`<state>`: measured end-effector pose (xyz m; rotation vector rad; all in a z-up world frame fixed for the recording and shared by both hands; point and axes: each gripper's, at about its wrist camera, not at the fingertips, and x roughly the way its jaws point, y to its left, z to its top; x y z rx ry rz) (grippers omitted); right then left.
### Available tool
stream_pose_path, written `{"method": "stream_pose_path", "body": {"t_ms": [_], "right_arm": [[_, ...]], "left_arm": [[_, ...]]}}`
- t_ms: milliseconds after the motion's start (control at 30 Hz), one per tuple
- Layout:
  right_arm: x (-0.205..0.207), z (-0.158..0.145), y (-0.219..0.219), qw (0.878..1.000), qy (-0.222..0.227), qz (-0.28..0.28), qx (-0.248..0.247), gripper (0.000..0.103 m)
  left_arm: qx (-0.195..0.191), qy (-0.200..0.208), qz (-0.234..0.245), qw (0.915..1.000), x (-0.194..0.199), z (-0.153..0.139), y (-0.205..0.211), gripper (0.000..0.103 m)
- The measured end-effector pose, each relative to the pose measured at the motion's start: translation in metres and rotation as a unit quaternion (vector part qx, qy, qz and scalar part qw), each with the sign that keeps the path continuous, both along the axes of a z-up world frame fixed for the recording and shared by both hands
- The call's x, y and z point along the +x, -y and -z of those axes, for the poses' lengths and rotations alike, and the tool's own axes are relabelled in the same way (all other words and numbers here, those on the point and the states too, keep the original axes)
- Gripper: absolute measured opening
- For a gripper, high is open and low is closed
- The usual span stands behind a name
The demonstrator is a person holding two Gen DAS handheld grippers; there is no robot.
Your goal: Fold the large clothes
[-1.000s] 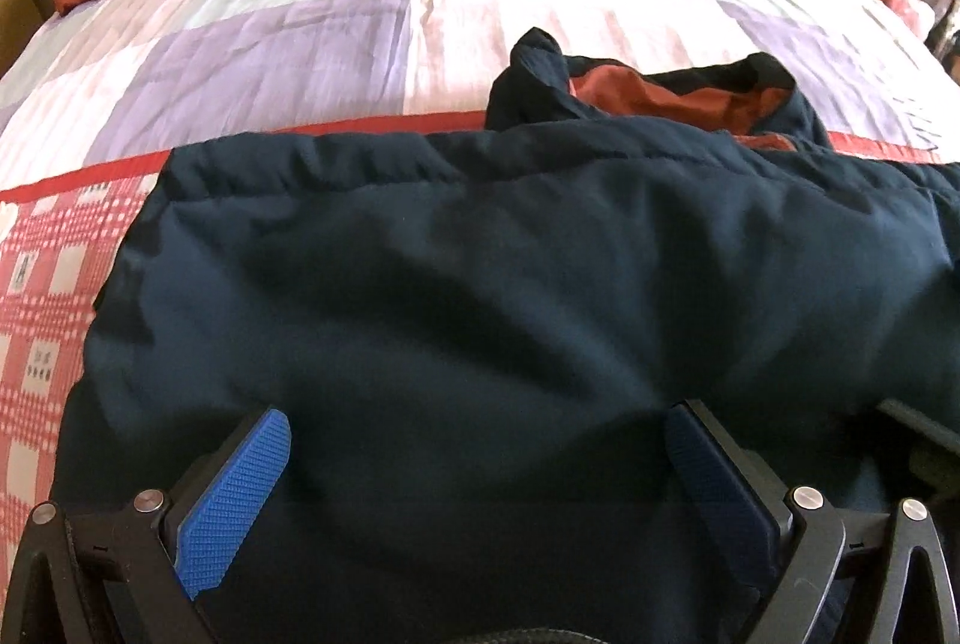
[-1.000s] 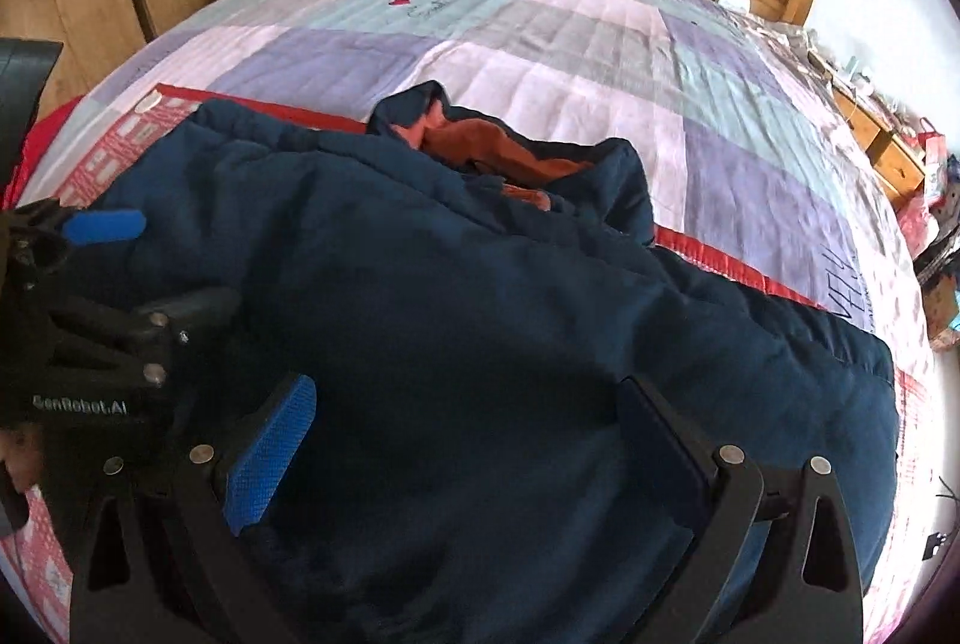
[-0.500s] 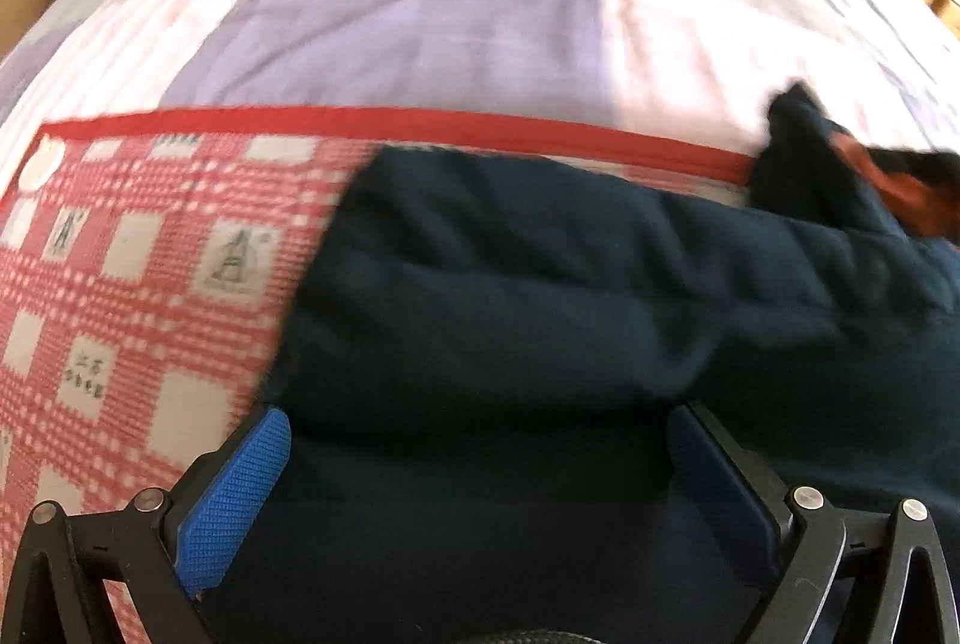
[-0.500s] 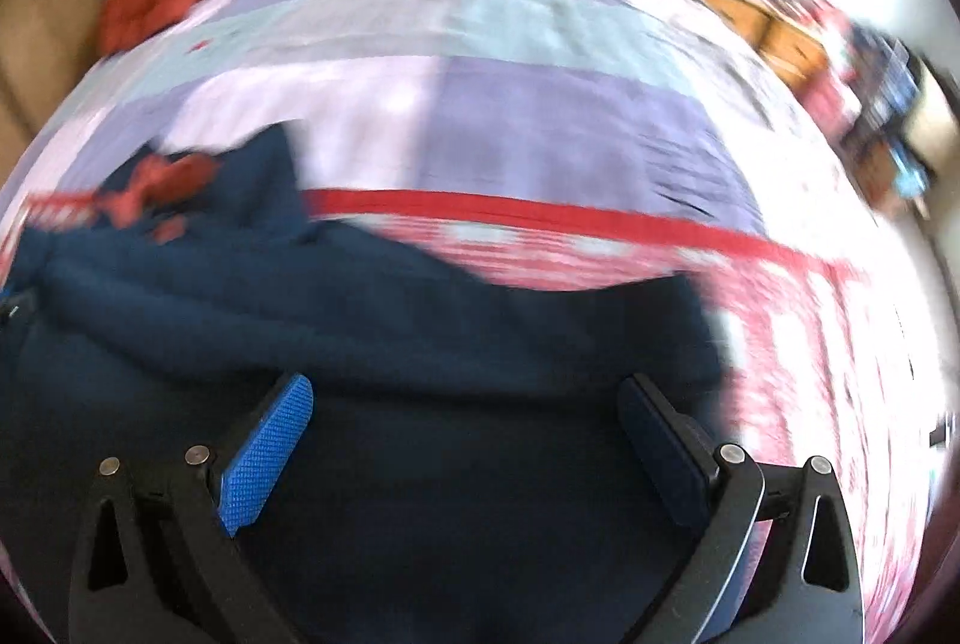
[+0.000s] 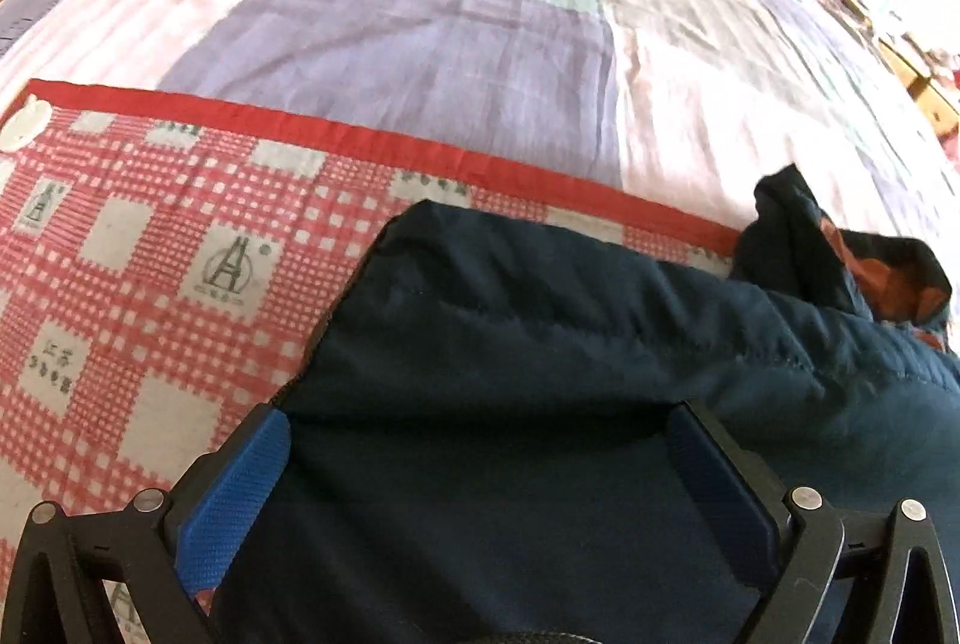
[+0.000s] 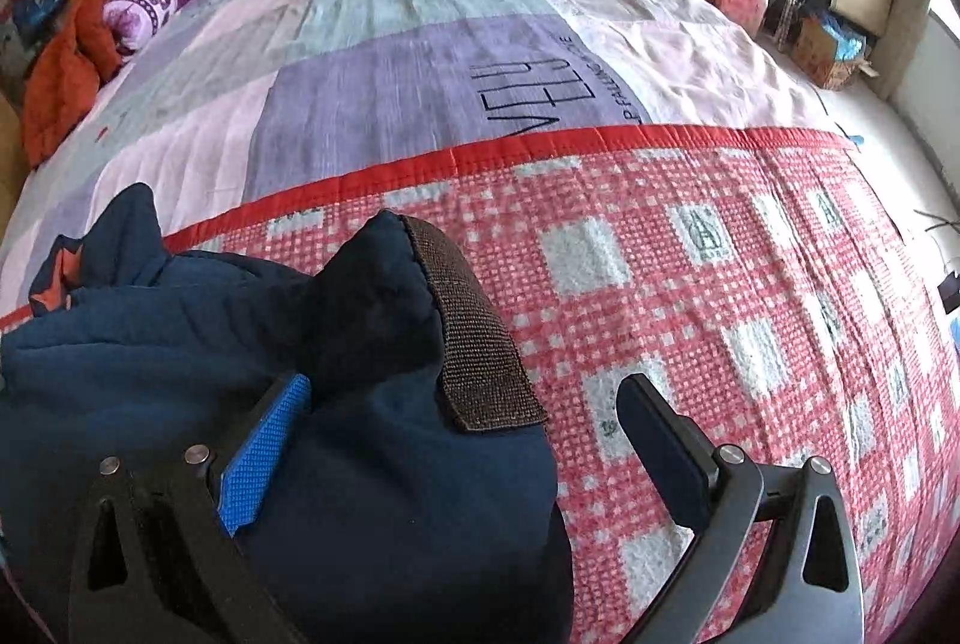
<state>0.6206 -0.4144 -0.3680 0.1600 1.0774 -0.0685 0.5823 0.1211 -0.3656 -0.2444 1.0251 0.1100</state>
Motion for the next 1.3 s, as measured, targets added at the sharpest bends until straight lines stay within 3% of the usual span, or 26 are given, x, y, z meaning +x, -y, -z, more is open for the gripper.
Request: {"method": "stream_pose_path", "body": {"t_ms": [67,133,167,200,267,300,367,567,800,833,967,1100,1233,1300], "right_arm": [[0.002,0.002,-0.003,1.0,0.0,0.0,-0.003,0.102],[0.002,0.001,-0.006,1.0,-0.001,-0.001,-0.01,0.102],[0.002,0.001,-0.006,1.0,0.0,-0.001,-0.013,0.102],[0.002,0.0,-0.007,1.0,0.001,-0.002,-0.014,0.102],[0.002,0.001,-0.007,1.0,0.002,0.0,-0.014,0.102],[0.002,0.001,-0.007,1.0,0.003,0.0,-0.016,0.102],[0.001,0.001,-0.009,1.0,0.006,0.001,-0.023,0.102],[0.002,0.001,-0.013,0.999,0.004,-0.002,-0.033,0.102],[0.003,-0.002,-0.01,1.0,0.0,0.008,-0.029,0.102],[0.002,-0.003,-0.009,1.0,0.0,0.01,-0.028,0.102],[-0.01,-0.024,-0.016,0.998,0.034,0.015,-0.056,0.102],[-0.03,-0.053,-0.04,0.992,0.088,-0.039,-0.083,0.102],[-0.029,-0.049,-0.051,0.99,0.065,-0.078,-0.103,0.102],[-0.028,-0.048,-0.042,0.993,0.054,-0.067,-0.08,0.102]], "left_arm": [[0.002,0.001,-0.006,1.0,0.001,-0.005,0.001,0.103],[-0.037,0.043,-0.031,0.9979,-0.009,-0.025,-0.006,0.101],[-0.037,0.074,-0.024,0.9962,-0.015,-0.035,-0.007,0.101],[-0.018,0.064,-0.024,0.9975,-0.016,-0.033,-0.008,0.102],[-0.012,0.004,-0.023,0.9996,-0.004,-0.012,-0.013,0.102],[0.011,-0.03,-0.024,0.9992,0.002,0.001,-0.014,0.102],[0.024,-0.057,-0.027,0.9977,0.009,0.016,-0.02,0.103],[0.024,-0.083,-0.1,0.9912,0.022,0.025,-0.049,0.103],[0.016,-0.078,-0.171,0.982,0.024,0.011,-0.084,0.103],[0.016,-0.081,-0.169,0.9822,0.024,0.01,-0.085,0.103],[0.103,-0.102,-0.128,0.9811,0.032,0.015,-0.067,0.103],[0.106,-0.137,-0.123,0.9771,0.045,0.025,-0.067,0.103],[0.121,-0.144,-0.122,0.9746,0.051,0.017,-0.065,0.103],[0.121,-0.128,-0.125,0.9764,0.044,0.003,-0.064,0.103]]}}
